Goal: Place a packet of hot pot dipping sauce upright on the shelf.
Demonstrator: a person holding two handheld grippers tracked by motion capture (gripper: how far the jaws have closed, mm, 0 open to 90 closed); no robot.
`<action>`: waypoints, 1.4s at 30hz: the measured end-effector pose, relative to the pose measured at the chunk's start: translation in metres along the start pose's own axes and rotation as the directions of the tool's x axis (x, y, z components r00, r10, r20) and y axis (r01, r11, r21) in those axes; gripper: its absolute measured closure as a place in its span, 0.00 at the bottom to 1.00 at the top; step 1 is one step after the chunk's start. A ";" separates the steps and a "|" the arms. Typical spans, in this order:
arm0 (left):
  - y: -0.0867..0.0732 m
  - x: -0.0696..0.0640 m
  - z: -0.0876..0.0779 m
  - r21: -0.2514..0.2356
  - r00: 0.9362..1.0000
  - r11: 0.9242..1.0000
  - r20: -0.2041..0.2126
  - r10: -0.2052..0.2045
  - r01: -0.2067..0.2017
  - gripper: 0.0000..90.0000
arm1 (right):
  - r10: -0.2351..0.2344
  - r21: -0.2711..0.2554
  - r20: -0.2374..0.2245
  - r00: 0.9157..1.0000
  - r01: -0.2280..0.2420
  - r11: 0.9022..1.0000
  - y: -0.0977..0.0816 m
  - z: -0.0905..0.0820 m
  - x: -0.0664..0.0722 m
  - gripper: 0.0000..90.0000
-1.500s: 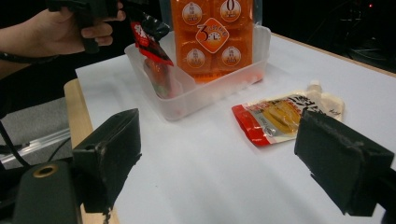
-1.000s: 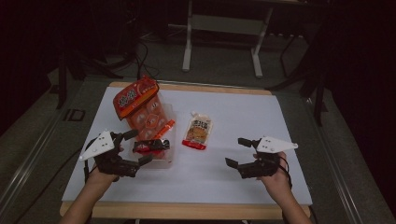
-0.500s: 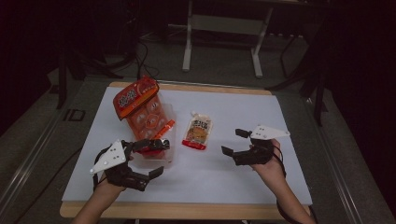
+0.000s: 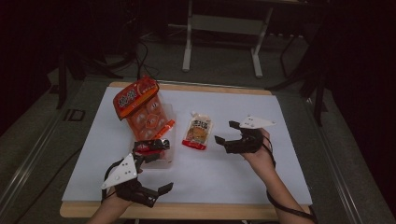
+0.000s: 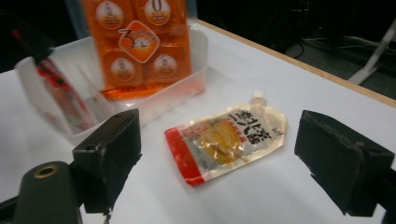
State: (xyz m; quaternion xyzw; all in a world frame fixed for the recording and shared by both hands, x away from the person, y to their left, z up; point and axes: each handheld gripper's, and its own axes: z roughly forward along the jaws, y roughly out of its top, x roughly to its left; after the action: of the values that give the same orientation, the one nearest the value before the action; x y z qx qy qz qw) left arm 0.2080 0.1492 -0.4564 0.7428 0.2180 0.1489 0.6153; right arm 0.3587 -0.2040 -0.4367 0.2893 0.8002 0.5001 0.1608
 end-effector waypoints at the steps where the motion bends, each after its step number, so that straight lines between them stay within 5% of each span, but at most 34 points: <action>1: 0.000 0.000 0.000 0.000 1.000 1.000 0.000 0.000 0.000 0.03 | 0.001 0.001 0.002 1.000 -0.001 1.000 0.000 0.003 -0.001 0.16; 8: -0.014 -0.003 0.006 0.014 1.000 1.000 0.003 -0.017 0.017 0.03 | 0.009 0.021 0.011 1.000 -0.009 1.000 0.000 0.019 -0.006 0.17; 19: -0.029 -0.013 0.017 0.023 1.000 1.000 -0.009 0.018 -0.018 0.03 | 0.040 0.042 0.024 0.999 -0.041 0.998 0.004 0.053 -0.022 0.27; 29: -0.036 -0.018 0.016 0.004 1.000 1.000 -0.004 0.001 -0.001 0.03 | 0.046 0.098 0.059 0.997 -0.052 0.994 -0.002 0.084 -0.042 0.44; 32: -0.039 -0.018 0.015 -0.007 0.999 0.999 -0.019 0.038 -0.038 0.04 | 0.069 0.117 0.067 0.995 -0.077 0.990 -0.004 0.091 -0.047 0.48; 42: -0.042 -0.025 0.014 -0.008 0.999 0.999 -0.004 0.051 -0.051 0.04 | 0.068 0.156 0.110 0.992 -0.085 0.984 -0.008 0.111 -0.059 0.57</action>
State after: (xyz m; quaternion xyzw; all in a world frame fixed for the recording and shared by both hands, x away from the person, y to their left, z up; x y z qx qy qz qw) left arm 0.1873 0.1312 -0.4994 0.7452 0.1995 0.1666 0.6141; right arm 0.4625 -0.1649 -0.4951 0.3576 0.8165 0.4242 0.1596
